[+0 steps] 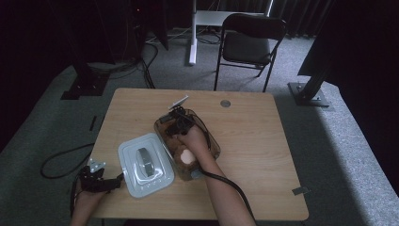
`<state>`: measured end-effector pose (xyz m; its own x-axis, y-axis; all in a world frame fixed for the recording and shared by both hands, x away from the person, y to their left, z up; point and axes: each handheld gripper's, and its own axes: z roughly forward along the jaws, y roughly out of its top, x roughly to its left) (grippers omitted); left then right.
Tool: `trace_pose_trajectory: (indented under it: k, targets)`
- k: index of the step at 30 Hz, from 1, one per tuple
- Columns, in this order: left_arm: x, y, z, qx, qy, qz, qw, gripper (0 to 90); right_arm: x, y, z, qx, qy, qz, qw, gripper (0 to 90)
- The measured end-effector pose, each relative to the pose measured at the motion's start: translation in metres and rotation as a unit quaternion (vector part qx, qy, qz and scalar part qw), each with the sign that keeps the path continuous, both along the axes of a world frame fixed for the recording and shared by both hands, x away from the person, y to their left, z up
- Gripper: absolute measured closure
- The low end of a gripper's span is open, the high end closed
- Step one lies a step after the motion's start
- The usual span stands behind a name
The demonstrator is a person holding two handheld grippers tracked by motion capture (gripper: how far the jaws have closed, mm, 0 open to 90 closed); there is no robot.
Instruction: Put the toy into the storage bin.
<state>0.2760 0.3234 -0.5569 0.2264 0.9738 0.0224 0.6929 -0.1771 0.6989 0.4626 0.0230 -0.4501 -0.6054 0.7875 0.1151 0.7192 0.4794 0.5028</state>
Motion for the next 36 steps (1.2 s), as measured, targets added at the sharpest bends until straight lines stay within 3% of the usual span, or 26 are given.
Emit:
trace_pose_trajectory:
  k: [1, 2, 4, 11, 18, 20, 25, 29, 36]
  targets:
    - [0.0, 0.0, 0.0, 0.0, 0.0, 0.0, 1.0, 0.6, 0.0, 0.0, 0.0, 0.0, 0.0, 0.0, 1.0, 28.8]
    - [0.0, 0.0, 0.0, -0.001, 0.0, 0.0, 1.0, 0.6, 0.001, -0.005, 0.005, 0.02, 0.006, -0.002, 0.9998, 28.2]
    - [0.0, 0.0, 0.0, 0.0, 0.0, 0.0, 1.0, 0.6, -0.001, -0.009, 0.013, 0.024, 0.005, -0.001, 0.9997, 28.2]
    - [0.0, 0.0, 0.0, -0.001, 0.001, 0.0, 1.0, 0.6, -0.012, -0.023, 0.032, 0.004, -0.004, 0.012, 0.9999, 28.3]
    - [0.0, 0.0, 0.0, -0.001, 0.0, 0.0, 1.0, 0.6, -0.032, -0.045, 0.047, 0.04, -0.029, 0.018, 0.9986, 28.4]
    - [0.0, 0.0, 0.0, -0.002, -0.001, 0.001, 1.0, 0.6, -0.047, -0.055, 0.057, 0.059, -0.042, 0.031, 0.9969, 28.8]
    - [0.0, 0.0, 0.0, -0.001, -0.001, 0.0, 1.0, 0.6, -0.073, -0.071, 0.071, 0.076, -0.066, 0.055, 0.9934, 29.0]
    - [0.0, 0.0, 0.0, -0.001, -0.001, 0.0, 1.0, 0.6, -0.094, -0.084, 0.077, 0.087, -0.078, 0.068, 0.9908, 31.8]
    - [0.0, 0.0, 0.0, -0.001, 0.0, 0.0, 1.0, 0.6, -0.134, -0.098, 0.08, 0.131, -0.088, 0.101, 0.9823, 37.7]
